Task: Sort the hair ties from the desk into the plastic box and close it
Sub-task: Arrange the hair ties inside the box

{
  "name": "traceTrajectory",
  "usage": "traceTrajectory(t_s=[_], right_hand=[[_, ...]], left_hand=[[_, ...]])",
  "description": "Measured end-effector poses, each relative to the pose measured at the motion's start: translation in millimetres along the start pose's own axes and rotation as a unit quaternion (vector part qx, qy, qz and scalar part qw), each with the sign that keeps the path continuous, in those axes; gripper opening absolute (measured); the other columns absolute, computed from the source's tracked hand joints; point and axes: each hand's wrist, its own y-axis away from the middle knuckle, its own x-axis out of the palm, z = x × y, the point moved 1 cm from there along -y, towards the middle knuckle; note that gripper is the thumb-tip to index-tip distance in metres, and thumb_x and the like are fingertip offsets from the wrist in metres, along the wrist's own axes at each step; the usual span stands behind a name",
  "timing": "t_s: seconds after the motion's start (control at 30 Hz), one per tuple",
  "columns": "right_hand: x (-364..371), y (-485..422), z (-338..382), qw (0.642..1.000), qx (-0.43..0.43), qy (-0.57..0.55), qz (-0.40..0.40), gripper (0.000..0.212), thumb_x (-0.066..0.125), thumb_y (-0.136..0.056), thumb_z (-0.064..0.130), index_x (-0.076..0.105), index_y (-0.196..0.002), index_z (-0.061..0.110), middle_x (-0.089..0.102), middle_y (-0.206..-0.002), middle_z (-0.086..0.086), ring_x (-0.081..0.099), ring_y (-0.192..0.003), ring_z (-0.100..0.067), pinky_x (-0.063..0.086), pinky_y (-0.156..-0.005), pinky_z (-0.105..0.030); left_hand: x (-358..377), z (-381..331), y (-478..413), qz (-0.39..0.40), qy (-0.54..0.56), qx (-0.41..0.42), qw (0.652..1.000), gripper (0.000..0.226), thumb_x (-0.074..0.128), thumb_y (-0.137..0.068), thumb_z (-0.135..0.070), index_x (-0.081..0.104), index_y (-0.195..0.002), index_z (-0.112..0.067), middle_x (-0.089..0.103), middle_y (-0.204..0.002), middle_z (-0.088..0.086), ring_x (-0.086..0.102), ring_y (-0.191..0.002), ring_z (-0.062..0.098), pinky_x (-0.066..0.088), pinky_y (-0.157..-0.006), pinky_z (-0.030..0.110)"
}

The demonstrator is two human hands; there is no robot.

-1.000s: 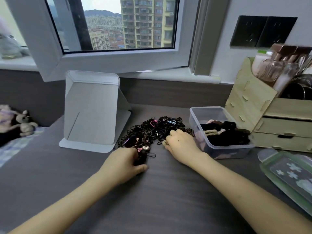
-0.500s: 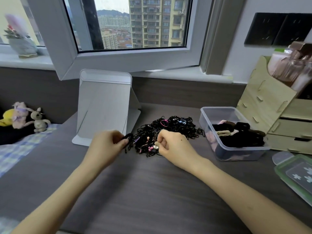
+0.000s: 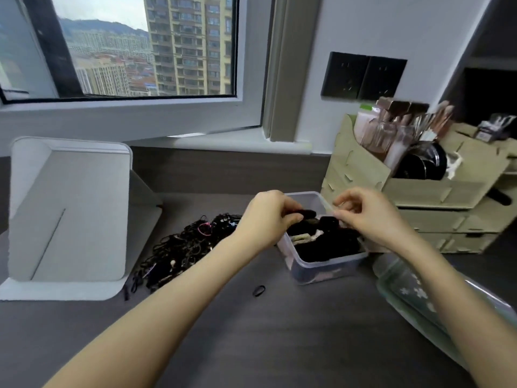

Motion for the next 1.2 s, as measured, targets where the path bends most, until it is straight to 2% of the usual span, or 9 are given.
traceTrajectory(t_s=[0.17,0.27,0.37,0.43,0.53,0.67,0.8,0.97,1.2], right_hand=[[-1.2,-11.5,-25.0,0.991,0.061,-0.032,0.118,0.006,0.071,-0.079,0.008,0.071,-0.084,0.01,0.067,-0.066,-0.004,0.057,-0.056,-0.006,0.043,-0.053,-0.014],[14.1,-8.1,-28.9,0.985,0.055,0.005,0.161,0.007,0.072,-0.077,0.007,0.068,-0.074,0.012,0.059,-0.053,0.005,0.051,-0.041,0.004,0.037,-0.044,-0.006],[27.4,-6.9,-26.2,0.982,0.017,0.079,0.17,0.012,0.068,-0.078,0.006,0.062,-0.075,0.017,0.056,-0.061,0.008,0.055,-0.058,-0.005,0.038,-0.051,-0.009],[27.8,-6.7,-22.3,0.982,0.006,0.101,0.162,0.011,0.064,-0.08,0.007,0.062,-0.076,0.017,0.058,-0.067,0.006,0.056,-0.068,-0.011,0.04,-0.058,-0.017],[15.0,-2.2,-14.9,0.984,-0.009,0.123,0.129,0.013,0.06,-0.083,0.01,0.062,-0.075,0.019,0.058,-0.068,0.008,0.055,-0.07,-0.013,0.038,-0.057,-0.02],[-1.8,19.5,6.0,0.978,-0.076,0.187,0.048,0.012,0.056,-0.087,0.024,0.066,-0.08,0.02,0.066,-0.077,0.004,0.059,-0.076,-0.018,0.049,-0.068,-0.036],[9.2,52.3,24.9,0.97,-0.157,0.155,0.107,0.02,0.061,-0.082,0.041,0.067,-0.075,0.023,0.062,-0.075,0.009,0.054,-0.075,-0.01,0.043,-0.066,-0.028],[29.1,49.1,17.5,0.965,-0.151,0.174,0.122,0.019,0.054,-0.09,0.025,0.069,-0.087,0.013,0.069,-0.091,-0.003,0.057,-0.09,-0.021,0.042,-0.081,-0.034],[34.7,36.3,21.4,0.962,-0.09,0.178,0.186,0.021,0.057,-0.088,0.024,0.07,-0.077,0.012,0.07,-0.08,-0.008,0.059,-0.076,-0.025,0.042,-0.067,-0.032]], left_hand=[[42.1,2.8,-16.5,0.082,-0.046,0.033,0.995,0.026,0.054,-0.089,-0.019,0.069,-0.11,-0.016,0.066,-0.12,0.003,0.059,-0.11,0.019,0.04,-0.088,0.024],[56.2,10.0,-3.6,0.134,-0.064,0.041,0.988,0.034,0.044,-0.094,-0.02,0.057,-0.125,-0.017,0.056,-0.135,0.0,0.04,-0.133,0.017,0.014,-0.115,0.027],[58.4,11.5,6.1,0.174,-0.111,0.067,0.976,0.042,0.034,-0.097,-0.021,0.039,-0.139,-0.015,0.038,-0.149,0.001,0.016,-0.144,0.014,-0.004,-0.117,0.033],[54.0,10.5,5.9,0.2,-0.108,0.065,0.972,0.045,0.031,-0.099,-0.022,0.029,-0.143,-0.014,0.025,-0.154,0.0,0.01,-0.145,0.013,-0.007,-0.117,0.035],[43.8,11.5,4.4,0.198,-0.025,0.023,0.98,0.045,0.031,-0.099,-0.019,0.029,-0.144,-0.014,0.023,-0.155,0.0,0.011,-0.145,0.012,-0.004,-0.117,0.029],[23.8,20.4,8.0,0.137,0.052,-0.053,0.988,0.041,0.038,-0.098,-0.017,0.041,-0.138,-0.015,0.034,-0.15,0.0,0.023,-0.142,0.011,0.012,-0.112,0.019],[5.4,29.7,11.6,0.036,0.041,-0.121,0.991,0.035,0.043,-0.093,-0.015,0.056,-0.124,-0.019,0.059,-0.13,0.002,0.056,-0.116,0.02,0.042,-0.087,0.022],[-7.3,33.4,17.4,-0.021,0.066,-0.16,0.985,0.03,0.045,-0.087,-0.007,0.067,-0.105,-0.017,0.067,-0.112,0.0,0.058,-0.096,0.011,0.038,-0.08,0.019],[-16.1,35.0,26.7,-0.039,0.054,-0.159,0.985,0.028,0.044,-0.085,-0.006,0.069,-0.09,-0.019,0.068,-0.089,0.001,0.059,-0.074,0.014,0.042,-0.057,0.016]])
